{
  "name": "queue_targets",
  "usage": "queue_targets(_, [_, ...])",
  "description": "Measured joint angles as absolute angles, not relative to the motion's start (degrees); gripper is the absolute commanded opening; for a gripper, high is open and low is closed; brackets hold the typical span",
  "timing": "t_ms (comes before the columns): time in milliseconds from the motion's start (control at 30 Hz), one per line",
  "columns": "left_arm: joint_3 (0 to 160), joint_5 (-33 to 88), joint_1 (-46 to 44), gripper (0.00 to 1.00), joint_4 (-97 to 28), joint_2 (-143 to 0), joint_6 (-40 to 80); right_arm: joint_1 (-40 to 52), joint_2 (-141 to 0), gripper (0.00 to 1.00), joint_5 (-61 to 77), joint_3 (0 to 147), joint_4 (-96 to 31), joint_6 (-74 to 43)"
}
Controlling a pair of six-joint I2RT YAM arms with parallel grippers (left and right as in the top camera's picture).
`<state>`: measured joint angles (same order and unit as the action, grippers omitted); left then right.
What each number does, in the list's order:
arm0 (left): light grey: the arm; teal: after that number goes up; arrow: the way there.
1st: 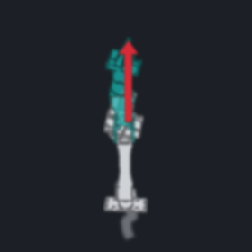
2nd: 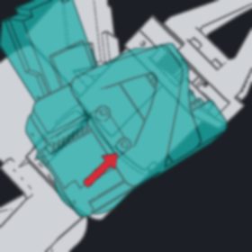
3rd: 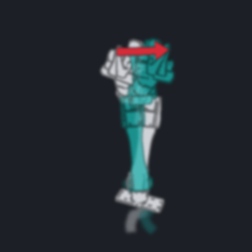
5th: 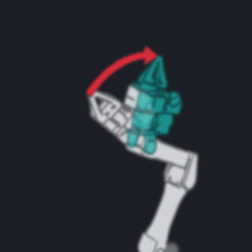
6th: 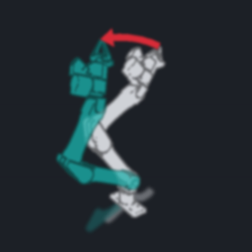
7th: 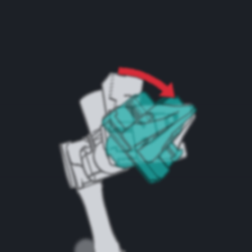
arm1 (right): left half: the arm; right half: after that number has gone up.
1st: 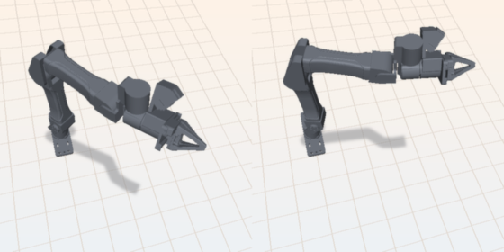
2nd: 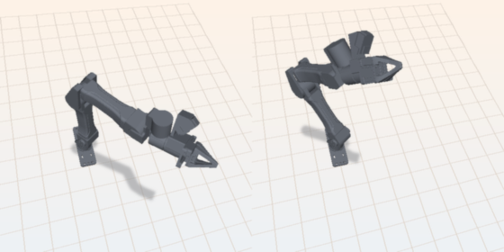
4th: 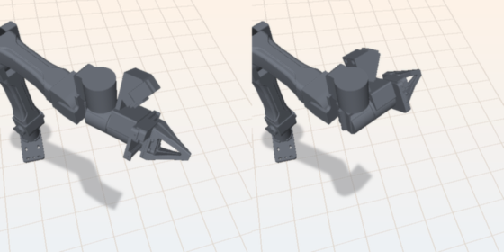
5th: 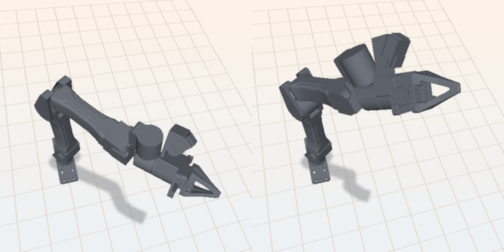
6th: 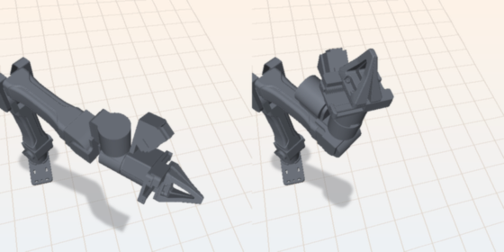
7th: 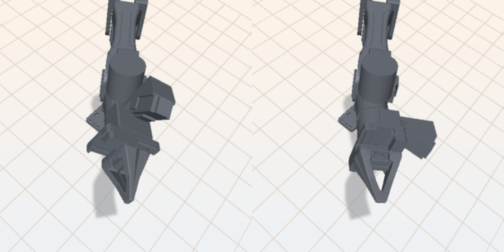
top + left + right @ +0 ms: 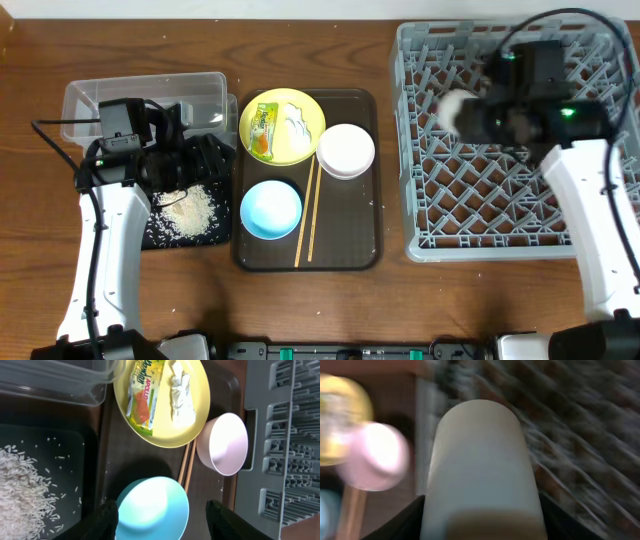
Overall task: Sort waste into correct bins and load items into the dishwasher rack
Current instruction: 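Carry the white bowl into the dish rack and release it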
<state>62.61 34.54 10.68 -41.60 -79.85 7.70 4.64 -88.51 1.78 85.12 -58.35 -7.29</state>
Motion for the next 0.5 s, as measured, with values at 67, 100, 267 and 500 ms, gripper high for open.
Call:
queue_targets(67, [62.61,34.33,10.68,0.59,-41.6,-79.85,7.66,3.16,-88.47,0.01,-2.81,86.48,-63.29,-7.88])
queue_targets(100, [62.61,34.28,10.68,0.59,-41.56,-79.85,7.66,2.33,-88.47,0.01,-4.91,86.83,-66.0,-8.43])
queue_targets(267, [62.61,34.11,10.68,0.59,-41.58,-79.85,7.66,-1.28,-88.47,0.01,-9.1,86.48,-72.25,-10.24])
queue_targets(500, [62.61,34.09,10.68,0.59,-42.13,-79.85,7.66,-7.53,-88.47,0.01,-9.19,81.45,-69.52,-11.14])
